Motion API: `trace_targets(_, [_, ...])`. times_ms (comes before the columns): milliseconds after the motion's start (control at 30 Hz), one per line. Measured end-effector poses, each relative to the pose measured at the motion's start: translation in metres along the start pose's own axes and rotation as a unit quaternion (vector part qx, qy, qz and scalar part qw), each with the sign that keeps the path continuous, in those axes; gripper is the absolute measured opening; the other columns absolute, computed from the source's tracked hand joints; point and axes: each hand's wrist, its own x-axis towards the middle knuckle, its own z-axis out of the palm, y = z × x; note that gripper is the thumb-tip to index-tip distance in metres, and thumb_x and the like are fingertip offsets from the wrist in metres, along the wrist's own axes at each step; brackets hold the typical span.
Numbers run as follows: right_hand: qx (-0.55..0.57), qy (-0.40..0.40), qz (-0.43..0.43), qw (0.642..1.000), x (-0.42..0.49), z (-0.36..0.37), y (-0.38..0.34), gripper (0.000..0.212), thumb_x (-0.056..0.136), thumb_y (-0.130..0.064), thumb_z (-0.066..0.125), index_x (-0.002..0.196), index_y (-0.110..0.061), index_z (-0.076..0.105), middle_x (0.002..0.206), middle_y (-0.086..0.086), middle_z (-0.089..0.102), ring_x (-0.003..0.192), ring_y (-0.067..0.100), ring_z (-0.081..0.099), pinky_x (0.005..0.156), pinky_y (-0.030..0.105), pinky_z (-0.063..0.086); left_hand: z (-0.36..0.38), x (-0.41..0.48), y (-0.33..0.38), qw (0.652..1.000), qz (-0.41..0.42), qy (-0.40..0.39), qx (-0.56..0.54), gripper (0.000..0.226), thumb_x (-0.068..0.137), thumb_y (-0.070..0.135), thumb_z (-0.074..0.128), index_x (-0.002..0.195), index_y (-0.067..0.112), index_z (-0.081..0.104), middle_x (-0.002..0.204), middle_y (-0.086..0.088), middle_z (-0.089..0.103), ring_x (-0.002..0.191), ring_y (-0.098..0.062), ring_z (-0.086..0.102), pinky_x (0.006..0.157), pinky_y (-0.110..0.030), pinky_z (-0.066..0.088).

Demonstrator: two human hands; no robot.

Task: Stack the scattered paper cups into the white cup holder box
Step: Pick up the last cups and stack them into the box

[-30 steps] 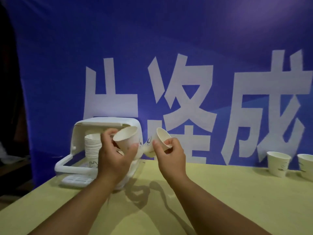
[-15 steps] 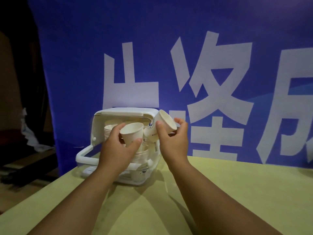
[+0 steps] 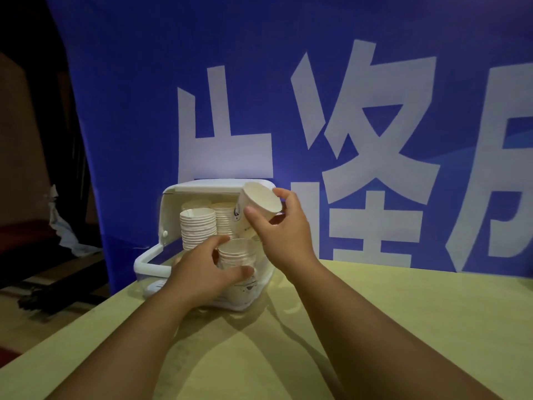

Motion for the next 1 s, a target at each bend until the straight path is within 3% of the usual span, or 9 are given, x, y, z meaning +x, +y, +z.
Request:
trace_targets(100, [-0.064,-0.048,0.010,0.997,-0.001,0.003,0.004,0.069,0.085,-0.048,0.077,0.142,-0.036,0.041,0.128,-0.009,0.057,0.113,0.014,0.058,0.092,0.033,0.057,-0.004,0.000,0.000,1.000,-0.001,-0.011,-0.005,0.095,0.062,0.073,0.083,0.143,0.042,0.045,0.128,0.016,0.061,0.116,-0.014,0.062,0.098,-0.042,0.056])
trace_targets(267, [-0.056,-0.077,0.041,0.995,-0.002,0.002,0.006,0.084,0.083,-0.064,0.069,0.152,-0.039,0.030,0.136,-0.010,0.055,0.119,0.015,0.056,0.098,0.039,0.053,-0.010,-0.004,0.001,1.000,0.005,-0.023,0.010,0.119,0.024,0.097,0.071,0.130,0.053,0.038,0.118,0.023,0.055,0.107,-0.009,0.058,0.096,-0.041,0.056])
trace_targets(433, [-0.121,-0.074,0.037,0.989,-0.005,0.005,0.014,0.051,0.101,-0.053,0.051,0.145,-0.028,0.051,0.138,-0.007,0.060,0.115,0.010,0.056,0.099,0.034,0.050,-0.009,-0.006,-0.001,0.999,0.020,-0.021,0.013,0.137,0.037,0.088,0.081,0.151,0.053,0.015,0.146,0.012,0.056,0.125,-0.017,0.060,0.102,-0.045,0.055])
trace_targets(500, [-0.156,-0.087,0.035,0.983,-0.007,0.006,0.022,0.042,0.103,-0.044,0.052,0.139,-0.024,0.060,0.134,-0.005,0.065,0.114,0.011,0.059,0.096,0.031,0.051,-0.008,-0.005,-0.004,0.999,0.026,-0.018,0.011,0.129,0.035,0.091,0.079,0.146,0.059,0.023,0.140,0.017,0.060,0.120,-0.013,0.062,0.100,-0.044,0.056])
trace_targets(667, [-0.179,-0.096,0.032,0.979,-0.012,0.009,0.037,0.035,0.104,-0.040,0.053,0.132,-0.025,0.067,0.124,-0.006,0.071,0.107,0.011,0.063,0.081,0.020,0.049,-0.006,-0.005,-0.006,0.998,0.051,-0.020,0.012,0.068,0.039,0.086,0.075,0.100,0.075,0.046,0.103,0.041,0.059,0.101,0.006,0.061,0.093,-0.038,0.059])
trace_targets(767, [-0.184,-0.092,0.028,0.978,-0.014,0.011,0.042,0.036,0.104,-0.041,0.052,0.133,-0.027,0.066,0.124,-0.008,0.071,0.107,0.009,0.063,0.077,0.016,0.046,-0.007,-0.006,-0.006,0.998,0.050,-0.022,0.027,0.065,0.042,0.084,0.077,0.099,0.077,0.046,0.102,0.040,0.062,0.100,0.004,0.063,0.091,-0.038,0.060])
trace_targets(867, [-0.178,-0.090,0.026,0.980,-0.014,0.009,0.042,0.036,0.103,-0.042,0.052,0.134,-0.027,0.064,0.125,-0.009,0.069,0.108,0.008,0.061,0.081,0.017,0.047,-0.008,-0.006,-0.005,0.997,0.049,-0.013,0.059,0.083,0.045,0.086,0.074,0.119,0.063,0.046,0.113,0.035,0.060,0.109,-0.001,0.061,0.096,-0.043,0.057])
trace_targets(933, [-0.167,-0.072,0.035,0.983,-0.016,0.003,0.040,0.035,0.104,-0.040,0.053,0.134,-0.026,0.062,0.121,-0.012,0.066,0.107,0.006,0.059,0.084,0.019,0.048,-0.008,-0.008,0.000,0.995,0.052,0.040,0.077,0.099,0.050,0.089,0.065,0.138,0.049,0.041,0.125,0.024,0.054,0.118,-0.010,0.055,0.102,-0.048,0.051])
trace_targets(1000, [-0.173,-0.049,0.045,0.983,-0.019,-0.004,0.038,0.028,0.104,-0.036,0.053,0.127,-0.026,0.065,0.110,-0.015,0.063,0.099,0.005,0.059,0.076,0.015,0.045,-0.007,-0.011,0.010,0.986,0.083,0.125,0.073,0.081,0.059,0.086,0.054,0.125,0.039,0.050,0.118,0.018,0.051,0.112,-0.013,0.052,0.097,-0.044,0.050])
